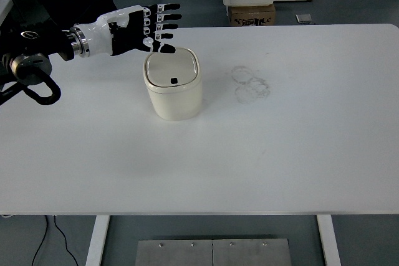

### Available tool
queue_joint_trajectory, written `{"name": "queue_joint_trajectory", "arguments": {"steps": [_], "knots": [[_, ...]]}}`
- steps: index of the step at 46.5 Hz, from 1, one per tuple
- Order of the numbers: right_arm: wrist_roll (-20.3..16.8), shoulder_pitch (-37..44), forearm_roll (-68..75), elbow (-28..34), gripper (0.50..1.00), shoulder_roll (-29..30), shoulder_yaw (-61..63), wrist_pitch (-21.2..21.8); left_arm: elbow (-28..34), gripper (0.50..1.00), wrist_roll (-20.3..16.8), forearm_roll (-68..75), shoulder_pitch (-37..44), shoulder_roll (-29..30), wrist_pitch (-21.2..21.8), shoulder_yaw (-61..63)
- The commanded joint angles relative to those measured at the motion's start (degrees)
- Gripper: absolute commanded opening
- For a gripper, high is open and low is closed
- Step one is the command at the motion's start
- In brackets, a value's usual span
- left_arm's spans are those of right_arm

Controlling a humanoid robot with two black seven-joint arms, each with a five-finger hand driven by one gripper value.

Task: Open trash can
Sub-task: 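Reach the left hand over the cream trash can's lid, then press the left hand's fingers onto the lid's front edge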

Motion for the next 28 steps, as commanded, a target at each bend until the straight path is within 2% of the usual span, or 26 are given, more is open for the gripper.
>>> {"name": "queue_joint_trajectory", "arguments": {"steps": [1, 3, 4, 5, 14, 28], "knots": [[0.0, -0.1, -0.1, 0.0, 0.991, 0.0, 0.0, 0.0, -0.5, 1.000, 6.2, 1.9, -2.3, 0.0, -2.5, 0.6], [0.0, 0.0, 0.0, 0.0, 0.991, 0.0, 0.0, 0.0, -0.5, 1.000, 8.7, 3.4, -3.5, 0.1, -4.1, 0.7], [0.0, 0.0, 0.0, 0.0, 0.991, 0.0, 0.0, 0.0, -0.5, 1.000, 8.7, 3.4, -3.5, 0.1, -4.1, 0.7], [0.0, 0.0, 0.0, 0.0, 0.991, 0.0, 0.0, 0.0, -0.5, 1.000, 10.7, 6.3, -4.9, 0.1, -6.1, 0.7], [0.0, 0.0, 0.0, 0.0, 0.991, 0.0, 0.0, 0.0, -0.5, 1.000, 11.5, 16.6, -7.9, 0.1, -11.5, 0.7], [0.1, 0.0, 0.0, 0.0, 0.991, 0.0, 0.0, 0.0, -0.5, 1.000, 11.5, 28.3, -9.0, -0.4, -11.6, 0.7]]}}
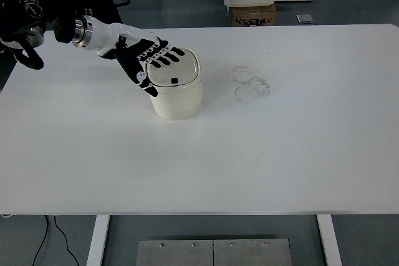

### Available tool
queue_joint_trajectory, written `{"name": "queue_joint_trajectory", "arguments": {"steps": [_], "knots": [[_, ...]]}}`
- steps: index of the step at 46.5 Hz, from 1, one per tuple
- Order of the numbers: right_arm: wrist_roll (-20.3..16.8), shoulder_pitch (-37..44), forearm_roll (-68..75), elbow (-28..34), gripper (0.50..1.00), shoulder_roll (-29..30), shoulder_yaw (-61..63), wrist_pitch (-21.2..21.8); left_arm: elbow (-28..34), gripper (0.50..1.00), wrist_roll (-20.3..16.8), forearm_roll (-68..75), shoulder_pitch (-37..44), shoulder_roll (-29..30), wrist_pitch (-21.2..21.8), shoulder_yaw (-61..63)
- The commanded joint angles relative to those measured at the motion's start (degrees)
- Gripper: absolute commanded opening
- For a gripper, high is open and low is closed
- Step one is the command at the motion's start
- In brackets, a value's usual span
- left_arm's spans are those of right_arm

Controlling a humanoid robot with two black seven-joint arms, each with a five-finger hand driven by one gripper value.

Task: Open trash can
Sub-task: 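Press the left hand's fingers onto the lid's front edge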

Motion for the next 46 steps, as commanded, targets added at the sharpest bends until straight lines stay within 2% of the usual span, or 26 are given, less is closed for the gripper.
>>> {"name": "queue_joint_trajectory", "arguments": {"steps": [1, 46], "knots": [[0.1, -0.1, 0.0, 0.0, 0.991, 0.0, 0.0, 0.0, 0.1, 1.000, 0.0, 1.3, -0.1, -0.2, 0.0, 0.1], [0.0, 0.0, -0.1, 0.0, 0.991, 0.0, 0.0, 0.0, 0.0, 1.000, 0.8, 1.5, 0.2, -3.2, 0.0, 0.3]]}}
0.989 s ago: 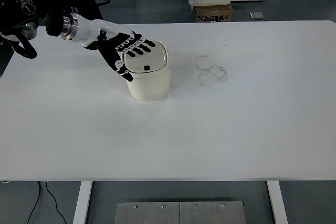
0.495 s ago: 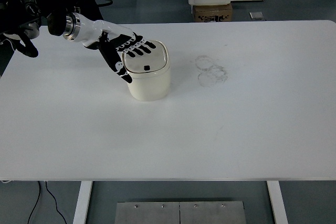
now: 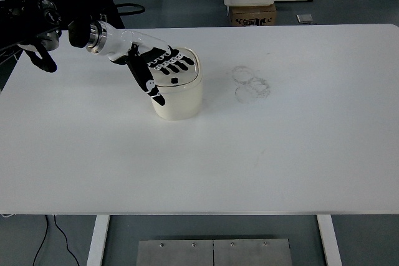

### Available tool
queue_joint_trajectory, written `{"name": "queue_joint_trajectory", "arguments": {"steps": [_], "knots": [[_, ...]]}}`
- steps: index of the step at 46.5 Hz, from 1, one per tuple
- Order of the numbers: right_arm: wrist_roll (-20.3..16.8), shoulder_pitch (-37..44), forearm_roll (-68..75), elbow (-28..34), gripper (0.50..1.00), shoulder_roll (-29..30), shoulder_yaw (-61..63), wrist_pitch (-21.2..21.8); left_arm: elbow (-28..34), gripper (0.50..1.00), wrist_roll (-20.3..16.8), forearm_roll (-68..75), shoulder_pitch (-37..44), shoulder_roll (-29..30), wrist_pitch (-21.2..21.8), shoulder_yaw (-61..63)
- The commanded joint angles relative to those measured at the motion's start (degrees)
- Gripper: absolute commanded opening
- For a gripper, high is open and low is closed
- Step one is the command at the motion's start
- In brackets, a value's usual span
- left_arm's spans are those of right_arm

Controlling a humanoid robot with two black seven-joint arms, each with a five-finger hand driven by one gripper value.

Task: Open trash can
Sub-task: 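Press the left hand's fingers onto the lid's front edge, then lift the lid upward with the left hand, flipping it open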

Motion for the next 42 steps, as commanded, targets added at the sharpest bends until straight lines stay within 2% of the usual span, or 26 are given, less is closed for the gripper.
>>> {"name": "queue_joint_trajectory", "arguments": {"steps": [1, 33, 42], "knots": [[0.0, 0.0, 0.0, 0.0, 0.991, 0.0, 0.0, 0.0, 0.0, 1.000, 0.8, 0.0, 0.1, -0.1, 0.0, 0.1], [0.0, 0.0, 0.0, 0.0, 0.991, 0.0, 0.0, 0.0, 0.4, 1.000, 1.4, -1.1, -0.6, 0.1, 0.0, 0.1], [0.0, 0.0, 0.0, 0.0, 0.991, 0.0, 0.0, 0.0, 2.0, 1.000, 1.4, -7.8, -0.6, 0.4, 0.0, -0.1]]}}
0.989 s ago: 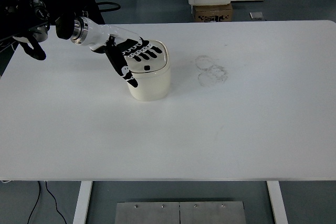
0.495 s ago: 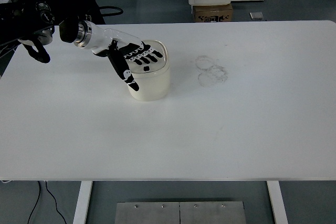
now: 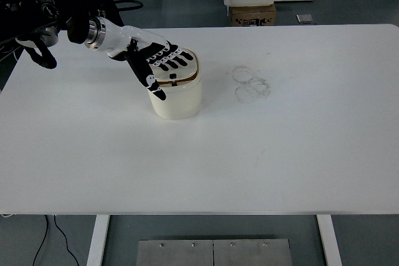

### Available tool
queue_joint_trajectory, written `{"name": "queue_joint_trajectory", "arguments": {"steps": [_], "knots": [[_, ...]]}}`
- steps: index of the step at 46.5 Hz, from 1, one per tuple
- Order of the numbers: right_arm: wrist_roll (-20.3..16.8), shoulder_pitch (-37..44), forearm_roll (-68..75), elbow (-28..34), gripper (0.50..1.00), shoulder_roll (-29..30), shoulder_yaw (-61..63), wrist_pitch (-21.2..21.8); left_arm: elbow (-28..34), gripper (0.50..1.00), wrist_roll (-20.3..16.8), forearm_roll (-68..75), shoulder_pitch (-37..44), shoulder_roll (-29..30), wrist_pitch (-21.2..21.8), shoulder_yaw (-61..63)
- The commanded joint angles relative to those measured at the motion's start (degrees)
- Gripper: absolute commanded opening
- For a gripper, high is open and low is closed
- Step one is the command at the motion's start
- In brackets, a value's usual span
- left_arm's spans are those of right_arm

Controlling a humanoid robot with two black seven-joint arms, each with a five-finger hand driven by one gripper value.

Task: Open trash can
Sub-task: 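Lift the lid upward with the left hand, flipping it open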

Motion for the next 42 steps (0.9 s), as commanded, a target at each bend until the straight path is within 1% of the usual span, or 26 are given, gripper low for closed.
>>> {"name": "queue_joint_trajectory", "arguments": {"steps": [1, 3, 4, 11, 18, 23, 28, 33, 42], "knots": [[0.0, 0.0, 0.0, 0.0, 0.991, 0.0, 0.0, 0.0, 1.4, 1.000, -0.1, -3.8, 0.2, 0.1, 0.0, 0.0], [0.0, 0.0, -0.1, 0.0, 0.991, 0.0, 0.0, 0.0, 1.8, 1.000, 0.0, -4.8, 0.2, 0.1, 0.0, -0.1], [0.0, 0.0, 0.0, 0.0, 0.991, 0.0, 0.0, 0.0, 3.5, 1.000, -0.1, -8.2, 0.4, 0.1, 0.0, -0.3], [0.0, 0.0, 0.0, 0.0, 0.991, 0.0, 0.0, 0.0, 6.5, 1.000, -0.2, -17.0, 1.1, 0.0, 0.0, -0.5], [0.0, 0.0, 0.0, 0.0, 0.991, 0.0, 0.0, 0.0, 8.7, 1.000, -0.5, -24.8, 3.8, -0.3, 0.0, -0.7], [0.0, -0.1, 0.0, 0.0, 0.991, 0.0, 0.0, 0.0, 9.0, 1.000, -0.8, -30.7, 6.6, -0.3, 3.9, -2.8], [0.0, 0.0, -0.1, 0.0, 0.991, 0.0, 0.0, 0.0, 9.9, 1.000, -1.0, -33.1, 10.4, -0.2, 6.5, -7.9], [0.0, 0.0, 0.0, 0.0, 0.991, 0.0, 0.0, 0.0, 13.0, 1.000, -1.0, -33.1, 15.1, -0.6, 8.7, -15.8], [0.0, 0.0, 0.0, 0.0, 0.991, 0.0, 0.0, 0.0, 14.6, 1.000, -1.0, -33.2, 22.8, -0.7, 10.8, -29.9]]}}
